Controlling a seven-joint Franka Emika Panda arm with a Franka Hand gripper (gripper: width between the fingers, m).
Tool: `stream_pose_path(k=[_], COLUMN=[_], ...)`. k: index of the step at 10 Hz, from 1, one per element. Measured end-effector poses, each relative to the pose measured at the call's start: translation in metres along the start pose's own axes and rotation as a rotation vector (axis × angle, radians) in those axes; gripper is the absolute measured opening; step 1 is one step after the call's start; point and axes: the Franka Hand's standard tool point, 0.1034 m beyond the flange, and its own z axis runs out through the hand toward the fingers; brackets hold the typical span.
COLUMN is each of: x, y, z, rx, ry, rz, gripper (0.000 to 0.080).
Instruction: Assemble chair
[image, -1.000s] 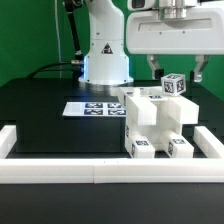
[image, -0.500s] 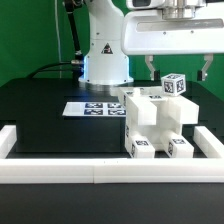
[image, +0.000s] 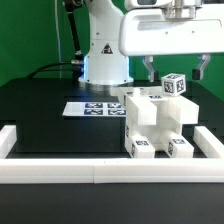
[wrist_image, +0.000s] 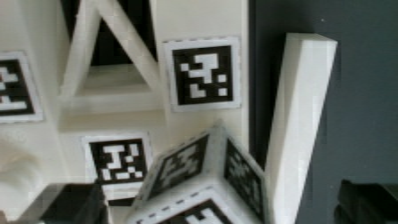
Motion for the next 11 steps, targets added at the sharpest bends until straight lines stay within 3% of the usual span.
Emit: stream_pose_path(k=[4,6,7,8,11], x=[0.0001,0.0001,0.0002,0.0002,0.0002], y=[0.0014,0.0014,0.0014,0.0014,0.0014], z=[-0.0001,-0.0001,-0.0001,-0.0001,-0.0001], rx=[-0.001,-0.001,-0.001,-0.001,-0.001], ry=[0.000,0.000,0.000,0.000,0.000], rz=[-0.221,-0.215,-0.215,-0.215,-0.194], gripper=[0.0648,0.0383,0.0383,0.0284,0.0284])
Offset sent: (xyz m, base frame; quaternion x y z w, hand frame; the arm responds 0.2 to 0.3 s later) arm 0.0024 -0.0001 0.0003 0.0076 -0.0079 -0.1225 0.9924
